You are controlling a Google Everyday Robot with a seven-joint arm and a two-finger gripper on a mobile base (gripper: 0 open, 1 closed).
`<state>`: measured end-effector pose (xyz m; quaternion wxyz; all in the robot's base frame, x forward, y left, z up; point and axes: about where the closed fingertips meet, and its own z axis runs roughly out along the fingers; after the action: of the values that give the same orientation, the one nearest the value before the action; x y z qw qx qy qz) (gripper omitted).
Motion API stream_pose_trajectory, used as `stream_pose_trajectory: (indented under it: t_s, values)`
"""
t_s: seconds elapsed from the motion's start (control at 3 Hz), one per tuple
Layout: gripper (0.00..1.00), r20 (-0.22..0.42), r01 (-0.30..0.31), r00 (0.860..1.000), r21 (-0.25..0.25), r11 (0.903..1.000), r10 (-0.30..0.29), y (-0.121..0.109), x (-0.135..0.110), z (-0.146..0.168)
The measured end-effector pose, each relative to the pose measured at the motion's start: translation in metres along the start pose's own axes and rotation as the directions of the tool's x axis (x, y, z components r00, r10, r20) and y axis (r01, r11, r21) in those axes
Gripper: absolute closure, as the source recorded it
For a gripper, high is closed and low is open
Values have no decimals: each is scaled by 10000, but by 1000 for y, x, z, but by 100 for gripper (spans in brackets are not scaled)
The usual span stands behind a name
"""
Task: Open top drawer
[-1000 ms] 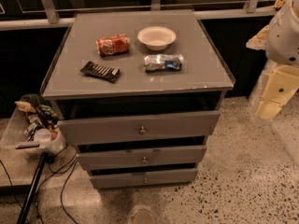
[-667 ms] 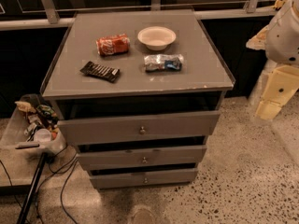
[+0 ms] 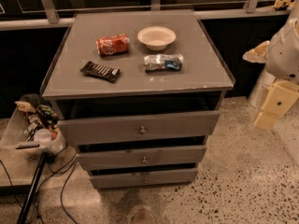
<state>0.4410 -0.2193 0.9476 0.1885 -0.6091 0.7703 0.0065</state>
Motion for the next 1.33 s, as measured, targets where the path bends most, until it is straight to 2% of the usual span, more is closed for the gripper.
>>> stream_pose_trajectory:
  t_s: [0.33, 0.67, 1.0, 1.33]
  values:
    - [0, 1136, 3, 9935, -240, 9997, 24, 9, 6, 32]
    - [0, 2564, -287, 9659, -346, 9990, 367, 19, 15, 63]
    - [0, 3758, -590, 9234, -610, 9964, 777, 37, 11, 87]
    - [0, 4243, -725, 8984, -1121, 9911, 1137, 60, 0, 116]
